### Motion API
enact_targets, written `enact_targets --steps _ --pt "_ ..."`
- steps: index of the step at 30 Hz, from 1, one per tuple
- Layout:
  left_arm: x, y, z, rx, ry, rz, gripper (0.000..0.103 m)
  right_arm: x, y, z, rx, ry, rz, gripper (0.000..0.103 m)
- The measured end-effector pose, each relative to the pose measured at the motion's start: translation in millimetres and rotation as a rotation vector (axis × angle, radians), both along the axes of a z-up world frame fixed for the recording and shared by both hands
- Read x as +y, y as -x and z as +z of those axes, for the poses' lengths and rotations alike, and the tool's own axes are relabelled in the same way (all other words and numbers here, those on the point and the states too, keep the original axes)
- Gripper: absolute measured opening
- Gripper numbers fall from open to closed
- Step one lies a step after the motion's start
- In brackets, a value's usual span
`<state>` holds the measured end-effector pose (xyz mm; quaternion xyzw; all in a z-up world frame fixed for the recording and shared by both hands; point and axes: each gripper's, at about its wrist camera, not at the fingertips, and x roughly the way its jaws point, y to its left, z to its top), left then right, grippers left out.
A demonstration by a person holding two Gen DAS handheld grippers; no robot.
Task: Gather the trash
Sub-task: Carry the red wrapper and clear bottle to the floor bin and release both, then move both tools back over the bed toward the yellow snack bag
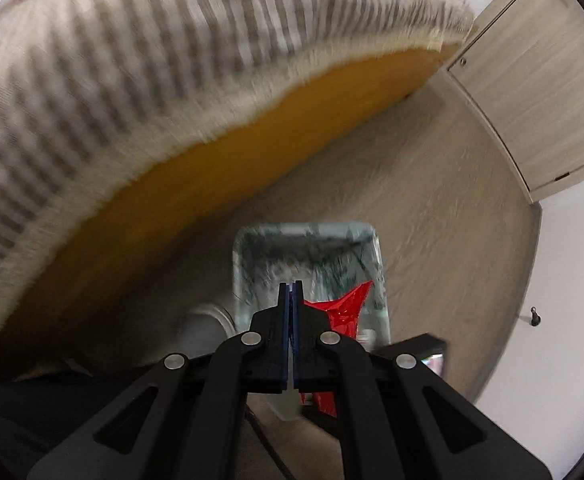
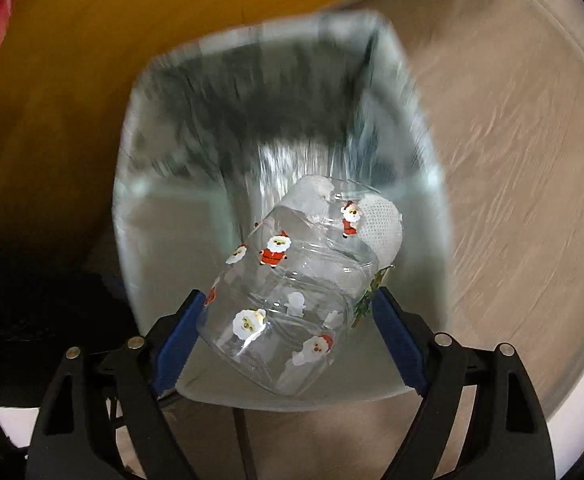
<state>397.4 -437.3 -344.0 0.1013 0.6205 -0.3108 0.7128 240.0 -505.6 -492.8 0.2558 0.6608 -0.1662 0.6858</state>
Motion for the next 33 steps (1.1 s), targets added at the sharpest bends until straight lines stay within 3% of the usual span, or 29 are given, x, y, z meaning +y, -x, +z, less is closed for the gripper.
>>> enact_targets --steps 2,9,12,13,14,15,16,19,24,28,30,33 --pt "-7 0 -17 0.035 -0.021 0.008 0.000 7 1 -13 0.053 -0.009 0.012 0.082" --pt "-44 -10 -82 0.070 -0.150 -0.011 0.000 -4 25 -5 0.002 -0.056 -0.060 0.082" --pt "-59 -10 -99 0.033 -0.203 -0.013 0.000 -20 39 3 -0.016 -0.038 -0.084 0.082" --pt "-64 -11 -104 0.015 -0.206 -0.008 0.005 -23 43 8 -0.025 -0.034 -0.092 0.082" --pt "-67 -14 -111 0.000 -0.217 -0.008 0.016 -25 46 13 -0.030 -0.027 -0.095 0.082" --pt "-69 -17 -116 0.000 -0.218 -0.011 0.051 -26 45 18 -0.038 -0.015 -0.092 0.082" --pt "-70 -18 -115 -0.006 -0.209 -0.015 0.067 -28 45 22 -0.042 -0.008 -0.086 0.082" --pt "-67 -23 -105 -0.063 -0.193 0.007 0.066 -30 40 27 -0.058 0.012 -0.069 0.082" --pt "-50 -28 -84 -0.052 -0.134 0.078 0.072 -30 37 39 -0.068 0.026 -0.060 0.082" --pt "-40 -28 -73 -0.080 -0.166 0.080 0.072 -27 38 49 -0.074 0.038 -0.061 0.082" --pt "-32 -25 -54 -0.110 -0.167 0.086 0.072 -26 41 57 -0.078 0.050 -0.057 0.082" --pt "-19 -15 -26 -0.128 -0.096 0.100 0.075 -25 44 66 -0.069 0.075 -0.044 0.082"
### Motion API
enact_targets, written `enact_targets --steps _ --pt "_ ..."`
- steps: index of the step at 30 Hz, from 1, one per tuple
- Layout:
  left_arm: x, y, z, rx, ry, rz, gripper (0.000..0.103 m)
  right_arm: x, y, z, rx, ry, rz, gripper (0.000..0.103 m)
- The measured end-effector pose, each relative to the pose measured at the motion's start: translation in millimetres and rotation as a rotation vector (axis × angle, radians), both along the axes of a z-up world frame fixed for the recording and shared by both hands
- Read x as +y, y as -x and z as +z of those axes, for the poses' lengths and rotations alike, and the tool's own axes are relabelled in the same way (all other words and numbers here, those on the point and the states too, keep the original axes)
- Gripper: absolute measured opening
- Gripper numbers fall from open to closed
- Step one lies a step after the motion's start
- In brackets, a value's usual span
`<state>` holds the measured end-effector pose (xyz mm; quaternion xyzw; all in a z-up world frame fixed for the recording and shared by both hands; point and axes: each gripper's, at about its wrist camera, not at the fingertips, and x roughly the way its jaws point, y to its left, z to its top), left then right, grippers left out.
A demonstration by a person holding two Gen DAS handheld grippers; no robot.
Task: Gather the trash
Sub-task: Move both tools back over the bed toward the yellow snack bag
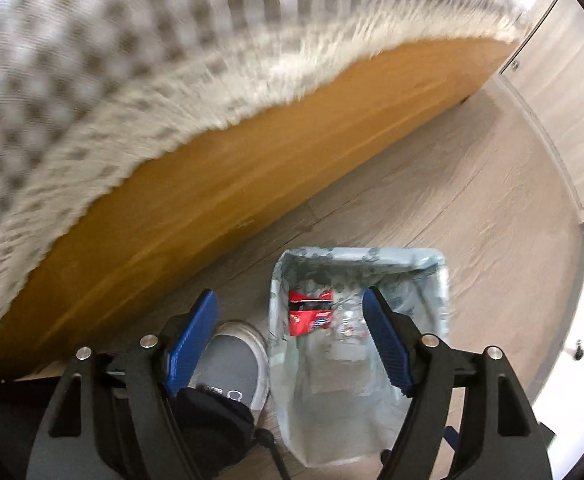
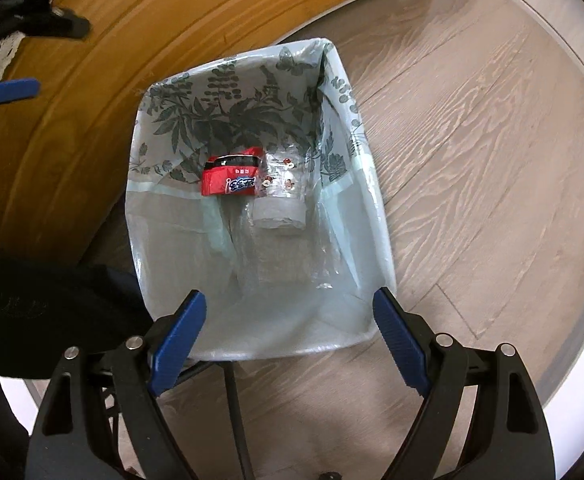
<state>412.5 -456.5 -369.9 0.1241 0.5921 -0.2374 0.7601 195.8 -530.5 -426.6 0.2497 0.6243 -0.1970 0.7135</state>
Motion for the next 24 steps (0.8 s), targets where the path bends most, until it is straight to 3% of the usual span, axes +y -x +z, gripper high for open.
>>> enact_targets --steps 4,8,13,18,24 --pt "11 12 27 -0.019 0.066 -0.016 0.076 -5 0 22 -0.003 0.051 -0.010 0.082" --pt "20 18 64 -0.044 0.106 -0.068 0.076 -12 -6 64 -0.018 0.139 -0.003 0.082" --pt "61 13 158 -0.198 0.265 -0.080 0.080 -13 -28 136 -0.090 0.262 0.008 0.082" --pt "139 0 244 -0.357 0.410 -0.005 0.090 16 -63 228 -0.267 0.422 0.060 0.082" --pt "246 -36 278 -0.414 0.481 0.194 0.094 81 -113 295 -0.405 0.646 0.194 0.082"
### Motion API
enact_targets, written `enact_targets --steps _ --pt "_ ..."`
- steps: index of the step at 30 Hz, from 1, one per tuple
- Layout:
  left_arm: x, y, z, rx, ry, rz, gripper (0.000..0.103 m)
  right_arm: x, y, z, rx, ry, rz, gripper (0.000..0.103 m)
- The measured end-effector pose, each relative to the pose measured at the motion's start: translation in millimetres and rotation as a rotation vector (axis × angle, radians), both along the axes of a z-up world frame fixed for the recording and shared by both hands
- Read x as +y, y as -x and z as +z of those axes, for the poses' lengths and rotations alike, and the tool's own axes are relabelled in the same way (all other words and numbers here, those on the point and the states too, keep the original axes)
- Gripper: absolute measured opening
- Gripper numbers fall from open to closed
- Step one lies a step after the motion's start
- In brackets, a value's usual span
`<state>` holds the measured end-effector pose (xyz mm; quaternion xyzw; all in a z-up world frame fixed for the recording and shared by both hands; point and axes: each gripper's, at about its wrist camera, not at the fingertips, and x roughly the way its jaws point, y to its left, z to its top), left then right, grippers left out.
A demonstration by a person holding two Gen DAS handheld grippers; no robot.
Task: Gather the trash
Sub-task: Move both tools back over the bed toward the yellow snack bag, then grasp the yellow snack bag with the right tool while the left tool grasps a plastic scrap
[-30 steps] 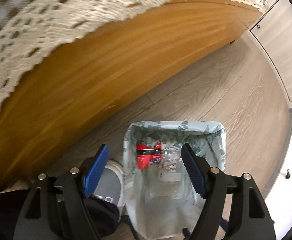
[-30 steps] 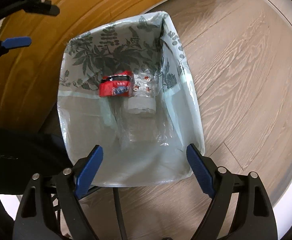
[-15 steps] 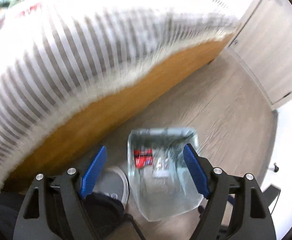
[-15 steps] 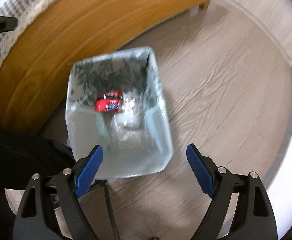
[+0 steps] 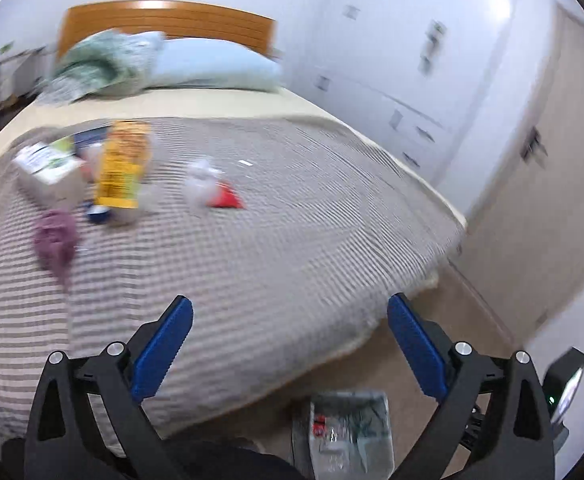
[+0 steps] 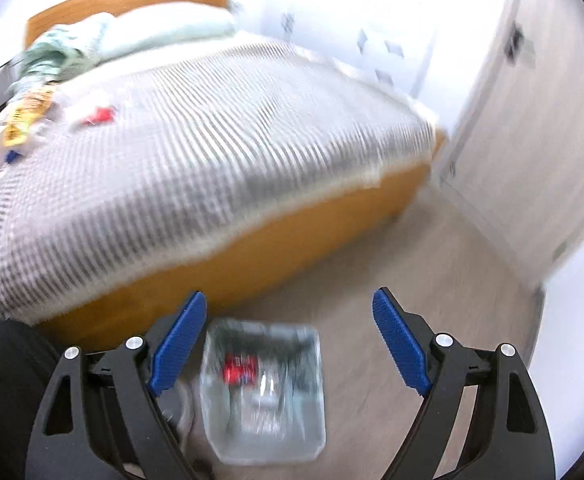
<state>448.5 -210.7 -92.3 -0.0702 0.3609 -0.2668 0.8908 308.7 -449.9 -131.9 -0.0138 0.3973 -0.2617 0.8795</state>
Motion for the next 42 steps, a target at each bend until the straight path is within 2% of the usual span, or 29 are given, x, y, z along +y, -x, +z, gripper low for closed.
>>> enact_targets --steps 2,4,6,9,11,16,18,20,23,25,30,31,32,33,35,37,42 --pt "35 -17 1 0.009 0.046 0.058 0.095 30 -23 16 -0.033 0.062 0.070 0.082" --pt "69 -34 2 0.006 0.079 0.123 0.095 50 -43 23 -0.043 0.065 0.123 0.082" --pt "99 -50 1 -0.029 0.099 0.143 0.095 72 -72 28 -0.040 0.054 0.171 0.082" --pt "136 -72 -11 -0.055 0.074 0.179 0.095 105 -108 31 -0.057 0.043 0.277 0.082" --pt "163 -87 -23 -0.042 0.060 0.244 0.095 127 -125 31 -0.065 0.067 0.330 0.082" --pt "227 -130 -59 0.049 0.155 0.351 0.095 185 -184 29 -0.094 0.132 0.479 0.082" --pt "242 -140 -67 0.059 0.180 0.391 0.095 202 -217 24 -0.056 0.121 0.509 0.082" --pt "249 -150 -72 0.077 0.190 0.384 0.095 214 -237 22 -0.058 0.111 0.539 0.082" --pt "246 -167 -80 0.080 0.143 0.369 0.095 244 -284 14 -0.030 0.152 0.575 0.082" --pt "242 -177 -86 0.091 0.083 0.384 0.095 263 -315 5 -0.013 0.171 0.598 0.082" --pt "243 -191 -92 0.098 0.078 0.396 0.095 279 -379 -20 0.073 0.121 0.609 0.082" --pt "242 -193 -92 0.094 0.073 0.396 0.095 278 -385 -22 0.074 0.104 0.601 0.076" --pt "241 -195 -93 0.090 0.066 0.392 0.095 273 -390 -21 0.084 0.067 0.600 0.064" --pt "239 -195 -93 0.083 0.052 0.388 0.095 268 -391 -19 0.087 0.035 0.595 0.034" --pt "236 -199 -93 0.070 0.031 0.379 0.095 250 -385 -6 0.046 -0.037 0.578 0.030" --pt "235 -202 -93 0.070 0.016 0.400 0.095 229 -371 9 0.007 -0.067 0.575 0.028" --pt "222 -194 -76 0.009 0.058 0.402 0.095 166 -326 43 -0.088 -0.137 0.527 0.026"
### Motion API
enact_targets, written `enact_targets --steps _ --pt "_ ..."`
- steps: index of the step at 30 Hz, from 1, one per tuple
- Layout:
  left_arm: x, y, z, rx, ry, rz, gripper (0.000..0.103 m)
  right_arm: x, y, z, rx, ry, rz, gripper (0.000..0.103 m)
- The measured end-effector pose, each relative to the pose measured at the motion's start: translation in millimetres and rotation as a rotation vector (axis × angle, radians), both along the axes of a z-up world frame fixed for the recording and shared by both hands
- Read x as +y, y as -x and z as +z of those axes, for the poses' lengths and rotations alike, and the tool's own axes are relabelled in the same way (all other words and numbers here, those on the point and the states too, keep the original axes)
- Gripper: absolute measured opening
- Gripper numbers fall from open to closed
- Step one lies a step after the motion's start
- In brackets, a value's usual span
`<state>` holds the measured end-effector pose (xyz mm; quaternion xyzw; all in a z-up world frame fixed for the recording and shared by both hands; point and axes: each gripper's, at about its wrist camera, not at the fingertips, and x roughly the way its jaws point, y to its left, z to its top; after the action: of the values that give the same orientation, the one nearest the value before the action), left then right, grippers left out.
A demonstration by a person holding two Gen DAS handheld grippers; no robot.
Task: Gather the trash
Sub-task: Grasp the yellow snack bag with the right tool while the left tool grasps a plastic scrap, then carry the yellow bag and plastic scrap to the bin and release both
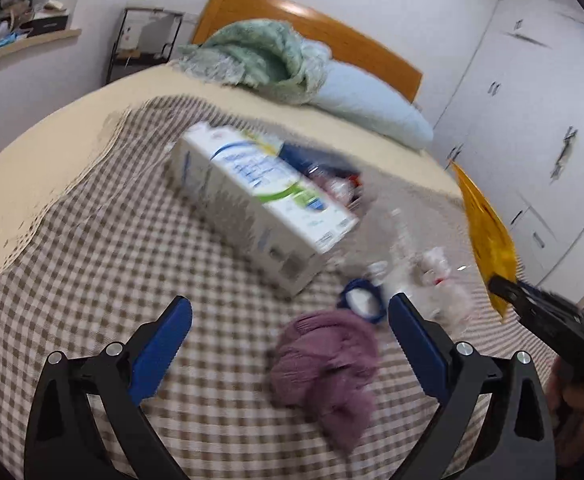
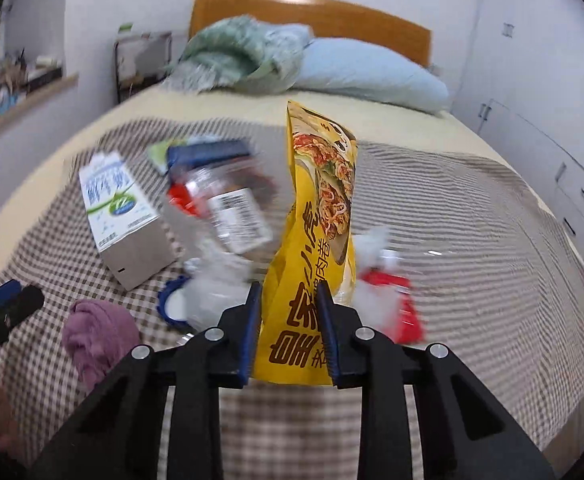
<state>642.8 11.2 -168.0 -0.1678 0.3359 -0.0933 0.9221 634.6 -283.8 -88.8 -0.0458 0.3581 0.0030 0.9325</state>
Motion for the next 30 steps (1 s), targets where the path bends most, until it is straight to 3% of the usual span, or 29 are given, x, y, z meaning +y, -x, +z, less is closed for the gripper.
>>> enact_targets --steps 7,11,12,15,17,18,19,23,30 --pt "-46 -26 26 -0.009 0.017 -0.073 0.092 -50 52 1 0.006 -0.025 0.014 0.026" --pt "-93 -70 42 -0.032 -0.113 -0.138 0.087 -62 69 -2 0.011 -0.034 0.033 0.026" --pt "-109 -93 38 0.009 -0.182 -0.161 0.083 -66 73 -3 0.011 -0.032 0.036 0.026" --pt "-136 -130 24 0.104 -0.312 -0.166 0.065 -82 79 -5 0.010 -0.056 0.022 0.026" --pt "-149 -143 16 0.132 -0.376 -0.199 0.038 -92 81 -7 0.014 -0.066 0.006 0.026" --pt "-154 -148 12 0.153 -0.400 -0.205 0.007 -96 82 -9 0.018 -0.068 0.000 0.026" --pt "-155 -148 11 0.165 -0.398 -0.210 0.000 -98 82 -10 0.023 -0.072 -0.002 0.026" --pt "-149 -130 29 0.125 -0.384 -0.206 0.000 -100 92 -6 0.015 -0.082 0.004 0.026" --pt "-127 -73 128 -0.024 -0.337 -0.186 0.000 -100 132 39 -0.061 -0.109 0.029 0.026"
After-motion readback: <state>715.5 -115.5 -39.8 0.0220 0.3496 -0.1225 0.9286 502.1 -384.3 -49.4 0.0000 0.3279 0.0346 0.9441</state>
